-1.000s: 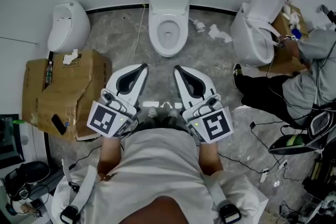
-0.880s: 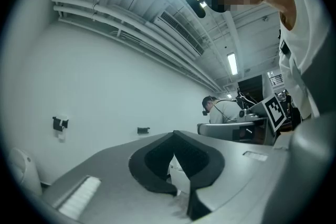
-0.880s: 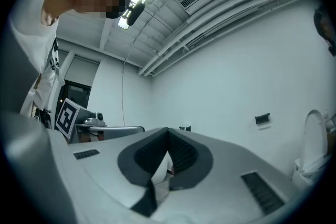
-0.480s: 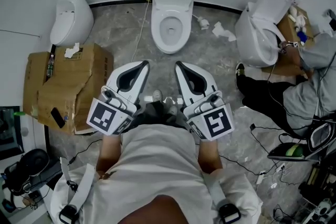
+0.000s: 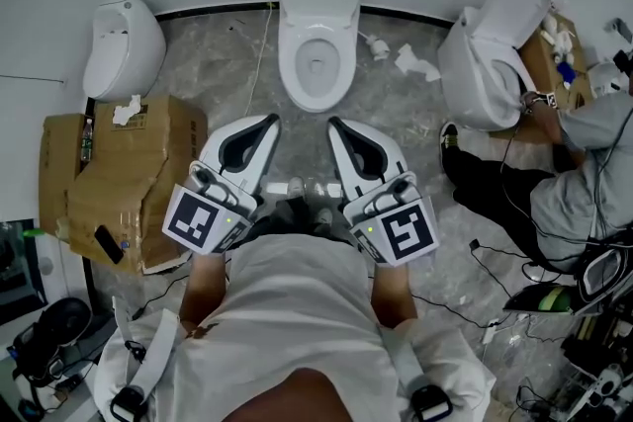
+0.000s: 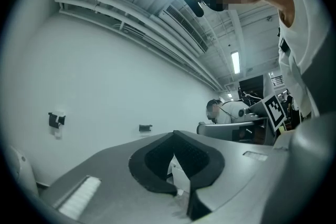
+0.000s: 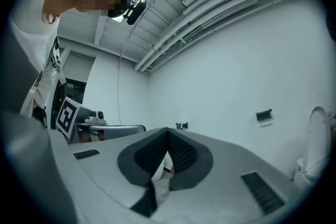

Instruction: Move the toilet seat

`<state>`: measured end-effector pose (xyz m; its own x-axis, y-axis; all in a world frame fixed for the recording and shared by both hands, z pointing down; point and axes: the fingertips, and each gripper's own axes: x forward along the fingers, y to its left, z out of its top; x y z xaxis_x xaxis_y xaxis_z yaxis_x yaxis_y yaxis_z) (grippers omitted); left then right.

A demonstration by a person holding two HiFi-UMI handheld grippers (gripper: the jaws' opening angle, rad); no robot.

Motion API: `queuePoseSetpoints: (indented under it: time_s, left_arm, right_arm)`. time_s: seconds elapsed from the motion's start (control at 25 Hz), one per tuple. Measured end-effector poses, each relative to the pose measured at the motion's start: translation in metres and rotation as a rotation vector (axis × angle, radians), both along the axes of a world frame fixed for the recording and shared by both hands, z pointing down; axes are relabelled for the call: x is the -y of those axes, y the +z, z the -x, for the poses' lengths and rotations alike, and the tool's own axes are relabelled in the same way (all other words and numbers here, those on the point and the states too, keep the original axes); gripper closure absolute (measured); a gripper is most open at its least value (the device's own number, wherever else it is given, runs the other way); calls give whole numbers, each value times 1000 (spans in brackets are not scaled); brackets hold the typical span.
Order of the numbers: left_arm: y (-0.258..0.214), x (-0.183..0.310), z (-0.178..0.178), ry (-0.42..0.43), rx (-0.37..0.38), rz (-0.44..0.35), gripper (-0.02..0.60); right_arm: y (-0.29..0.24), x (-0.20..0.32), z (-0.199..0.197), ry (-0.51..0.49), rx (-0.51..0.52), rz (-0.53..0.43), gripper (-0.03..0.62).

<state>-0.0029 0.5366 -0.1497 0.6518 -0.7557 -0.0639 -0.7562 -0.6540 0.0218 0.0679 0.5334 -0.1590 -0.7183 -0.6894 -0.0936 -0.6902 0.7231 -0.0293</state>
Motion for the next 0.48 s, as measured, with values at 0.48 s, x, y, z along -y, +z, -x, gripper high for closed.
queuePoseSetpoints:
  time_s: [0.48]
  left_arm:
    - [0, 67, 32, 63, -12, -9, 581]
  right_arm:
    - [3, 65, 39, 37, -36, 8, 595]
